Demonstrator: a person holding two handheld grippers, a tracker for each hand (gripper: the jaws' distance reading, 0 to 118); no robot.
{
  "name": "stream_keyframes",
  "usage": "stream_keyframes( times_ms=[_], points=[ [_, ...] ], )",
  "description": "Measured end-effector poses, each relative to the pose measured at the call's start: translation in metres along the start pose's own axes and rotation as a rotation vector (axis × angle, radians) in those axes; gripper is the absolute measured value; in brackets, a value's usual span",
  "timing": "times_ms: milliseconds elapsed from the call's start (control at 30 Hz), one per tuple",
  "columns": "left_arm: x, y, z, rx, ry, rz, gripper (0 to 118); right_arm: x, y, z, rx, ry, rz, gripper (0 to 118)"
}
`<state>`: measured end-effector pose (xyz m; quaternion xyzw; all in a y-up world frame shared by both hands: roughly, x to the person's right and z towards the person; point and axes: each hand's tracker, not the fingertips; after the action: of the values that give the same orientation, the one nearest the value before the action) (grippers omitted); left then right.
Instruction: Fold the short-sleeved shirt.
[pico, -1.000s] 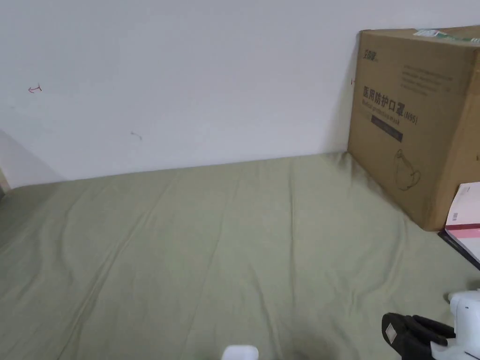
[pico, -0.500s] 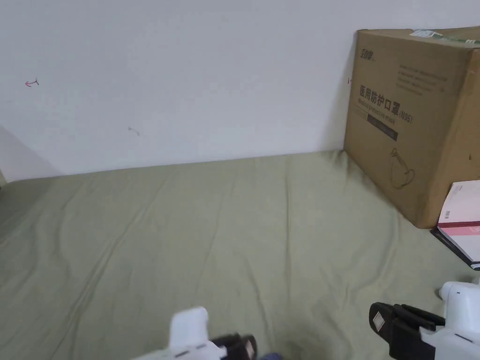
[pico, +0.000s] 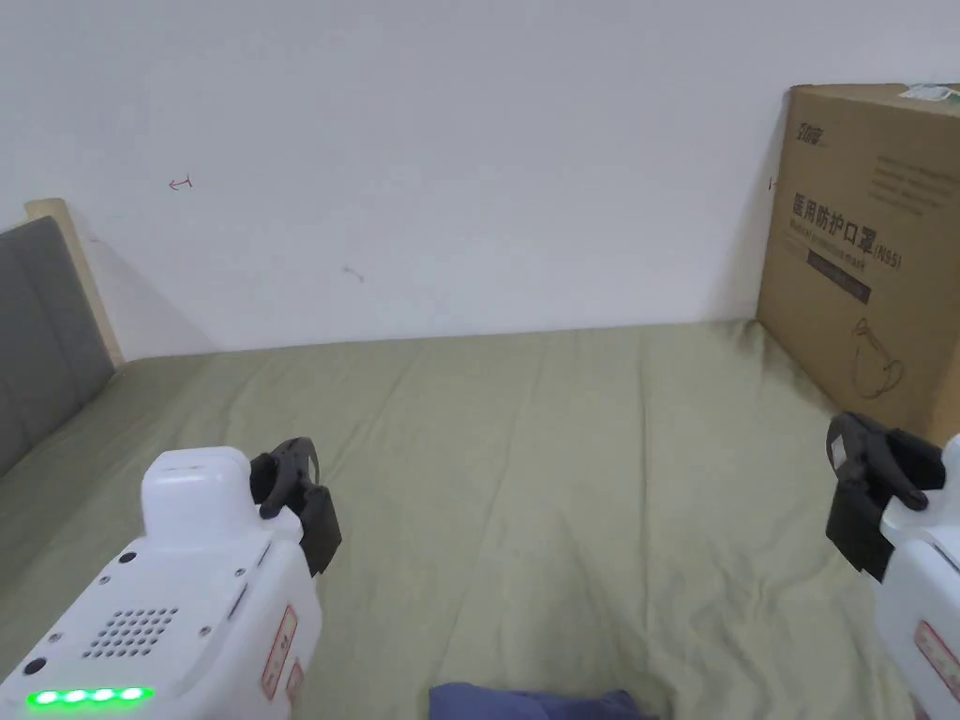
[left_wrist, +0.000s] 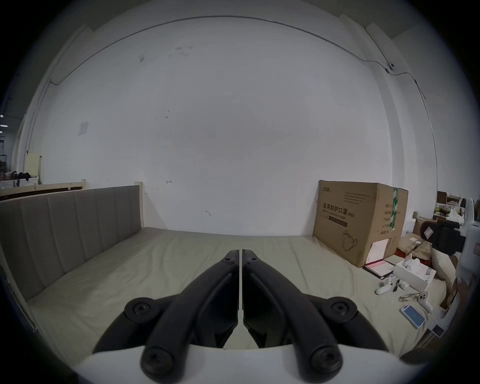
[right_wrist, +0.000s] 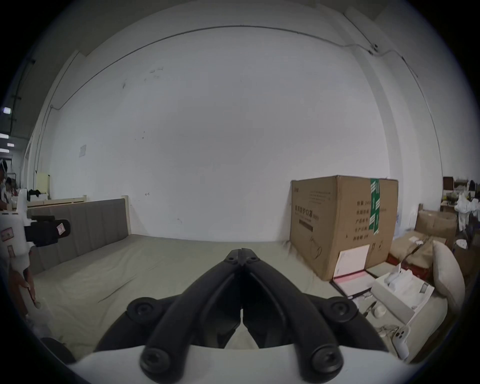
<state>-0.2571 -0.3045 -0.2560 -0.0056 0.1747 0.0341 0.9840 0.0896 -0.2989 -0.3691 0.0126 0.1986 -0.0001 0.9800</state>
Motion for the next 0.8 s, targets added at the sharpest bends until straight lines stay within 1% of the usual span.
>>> stream_keyframes(
  times_ms=[67,133,167,233,300,433,533,567,600,633,667,700,733,767,800],
  points=[
    [0.001,-0.008,-0.005,0.001,0.008,-0.018,2,-0.001,-0.011,-0.008,-0.002,-0.016,0.018,0],
    [0.007,-0.016,-0.004,-0.019,0.056,-0.074,2,-0.002,-0.024,-0.015,-0.058,-0.035,0.066,0],
    [0.008,-0.021,0.000,-0.021,0.051,-0.070,2,-0.001,-0.028,-0.014,-0.106,-0.050,0.052,0],
    [0.011,-0.028,0.007,-0.031,0.029,-0.039,2,0.005,-0.037,-0.008,-0.114,-0.053,-0.029,0],
    [0.014,-0.031,0.011,-0.037,0.024,-0.042,2,0.007,-0.039,-0.004,-0.115,-0.076,-0.028,0],
    [0.017,-0.031,0.008,-0.056,0.015,-0.061,2,0.014,-0.034,-0.005,-0.123,-0.082,-0.024,0],
    [0.017,-0.028,0.008,-0.070,0.049,-0.042,2,0.016,-0.027,-0.002,-0.121,-0.084,-0.068,0],
    [0.017,-0.028,0.008,-0.081,0.054,-0.031,2,0.014,-0.027,-0.002,-0.131,-0.066,-0.076,0],
    [0.016,-0.031,0.007,-0.095,0.047,-0.014,2,0.008,-0.028,-0.006,-0.182,-0.006,-0.063,0],
    [0.017,-0.033,0.007,-0.107,0.036,0.004,2,0.003,-0.033,-0.012,-0.260,0.066,-0.053,0],
    [0.017,-0.034,0.007,-0.118,0.030,0.019,2,-0.002,-0.041,-0.019,-0.348,0.161,-0.077,0],
    [0.011,-0.032,0.011,-0.146,0.015,0.037,2,-0.003,-0.054,-0.028,-0.465,0.289,-0.158,0],
    [0.010,-0.034,0.009,-0.175,0.001,0.054,2,-0.005,-0.071,-0.040,-0.599,0.411,-0.280,0],
    [0.010,-0.037,0.008,-0.200,-0.007,0.068,2,-0.007,-0.088,-0.047,-0.700,0.459,-0.366,0],
    [0.002,-0.040,0.009,-0.233,-0.019,0.077,2,-0.014,-0.108,-0.050,-0.741,0.422,-0.399,0]
  ],
)
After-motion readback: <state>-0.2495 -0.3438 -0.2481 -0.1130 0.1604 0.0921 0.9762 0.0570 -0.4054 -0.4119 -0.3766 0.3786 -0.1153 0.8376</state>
